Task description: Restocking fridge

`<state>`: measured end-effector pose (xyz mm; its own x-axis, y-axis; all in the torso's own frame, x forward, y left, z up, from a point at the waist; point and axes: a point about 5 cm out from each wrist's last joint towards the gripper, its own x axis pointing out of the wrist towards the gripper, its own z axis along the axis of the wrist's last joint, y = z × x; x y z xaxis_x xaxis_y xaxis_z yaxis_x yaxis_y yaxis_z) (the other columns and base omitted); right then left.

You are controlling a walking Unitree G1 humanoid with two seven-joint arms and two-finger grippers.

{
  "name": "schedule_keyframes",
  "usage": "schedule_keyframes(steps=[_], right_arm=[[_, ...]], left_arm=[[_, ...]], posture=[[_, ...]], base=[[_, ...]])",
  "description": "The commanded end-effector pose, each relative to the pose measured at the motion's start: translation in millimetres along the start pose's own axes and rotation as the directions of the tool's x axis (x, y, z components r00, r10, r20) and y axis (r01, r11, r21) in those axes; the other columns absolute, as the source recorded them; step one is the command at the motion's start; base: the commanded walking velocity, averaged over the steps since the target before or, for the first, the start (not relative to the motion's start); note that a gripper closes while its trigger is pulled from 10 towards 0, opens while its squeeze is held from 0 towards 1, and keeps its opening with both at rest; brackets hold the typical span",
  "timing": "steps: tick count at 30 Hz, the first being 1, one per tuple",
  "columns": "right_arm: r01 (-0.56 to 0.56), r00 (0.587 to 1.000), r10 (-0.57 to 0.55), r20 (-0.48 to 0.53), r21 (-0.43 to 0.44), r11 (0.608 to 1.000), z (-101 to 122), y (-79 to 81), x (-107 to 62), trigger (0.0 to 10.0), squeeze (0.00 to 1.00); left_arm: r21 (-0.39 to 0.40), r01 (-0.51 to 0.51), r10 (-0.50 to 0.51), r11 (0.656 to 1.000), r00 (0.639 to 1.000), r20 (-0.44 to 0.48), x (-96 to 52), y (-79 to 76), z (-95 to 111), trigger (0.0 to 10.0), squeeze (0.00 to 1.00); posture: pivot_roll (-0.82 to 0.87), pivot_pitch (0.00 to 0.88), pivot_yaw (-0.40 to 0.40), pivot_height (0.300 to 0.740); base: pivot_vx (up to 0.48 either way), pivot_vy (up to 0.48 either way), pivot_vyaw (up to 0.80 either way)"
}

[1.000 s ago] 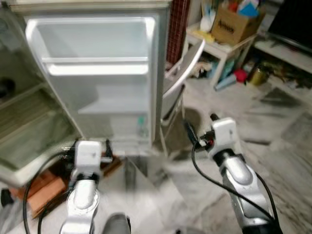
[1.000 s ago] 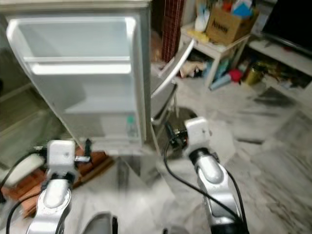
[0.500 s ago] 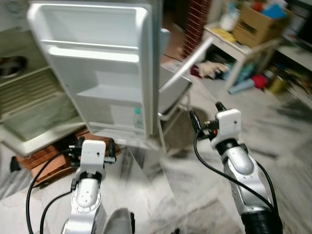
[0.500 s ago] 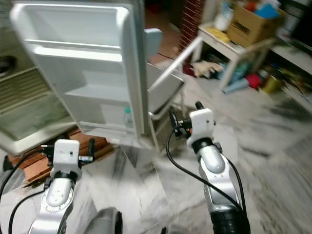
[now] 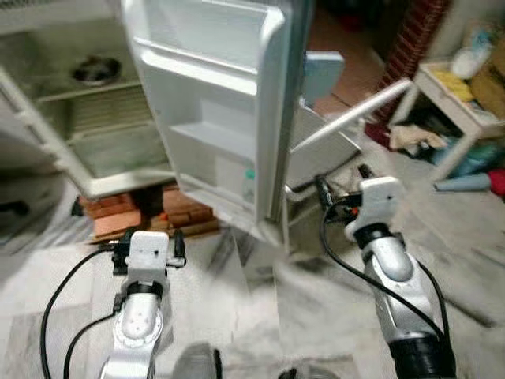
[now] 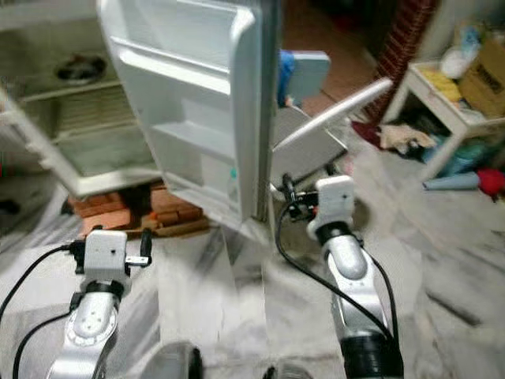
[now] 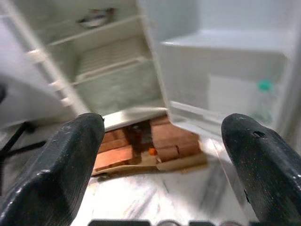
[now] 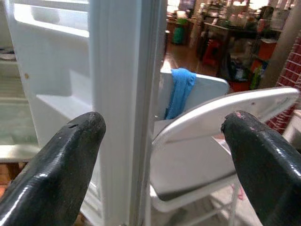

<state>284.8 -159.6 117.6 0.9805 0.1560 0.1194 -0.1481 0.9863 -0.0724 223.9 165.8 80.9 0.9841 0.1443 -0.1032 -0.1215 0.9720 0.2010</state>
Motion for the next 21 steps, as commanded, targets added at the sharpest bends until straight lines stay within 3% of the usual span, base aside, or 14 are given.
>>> schedule_keyframes(steps=[1,4,6,12,21], right_arm=[[-0.003,1.000,0.003,-0.016,0.025,1.000,-5,7.1,-4.2,10.0,0.00],[0.023,0.998,-0.019,-0.057,0.056,0.998,-15,6.7,-10.8,10.0,0.00],[0.053,0.994,-0.042,-0.098,0.107,0.993,-23,8.4,-15.0,10.0,0.00],[0.038,0.996,-0.031,-0.082,0.091,0.995,-22,11.6,-11.7,10.0,0.00],[0.054,0.996,-0.047,-0.079,0.084,0.995,-20,8.7,-7.0,10.0,0.00]], left_arm=[[-0.037,-0.030,0.029,0.999,0.999,-0.036,0.6,6.7,-10,10.0,0.00],[-0.065,-0.035,0.033,0.997,0.999,-0.034,6.3,4.7,-11,10.0,0.00],[-0.092,0.014,-0.012,0.996,1.000,0.021,8.9,-3.4,-1,10.0,0.00],[-0.123,0.099,-0.088,0.987,0.991,0.096,6.2,-10.6,10,10.0,0.00],[-0.137,0.156,-0.141,0.978,0.984,0.113,2.8,-14.8,10,10.0,0.00]], posture=[[0.11,0.085,0.003,0.740],[0.10,0.086,-0.002,0.740],[0.10,0.085,-0.005,0.740],[0.11,0.083,-0.003,0.740],[0.11,0.090,-0.012,0.740]], base=[[0.000,0.000,0.64],[0.000,0.000,0.64],[0.000,0.000,0.63],[0.000,0.000,0.58],[0.372,0.000,0.05]])
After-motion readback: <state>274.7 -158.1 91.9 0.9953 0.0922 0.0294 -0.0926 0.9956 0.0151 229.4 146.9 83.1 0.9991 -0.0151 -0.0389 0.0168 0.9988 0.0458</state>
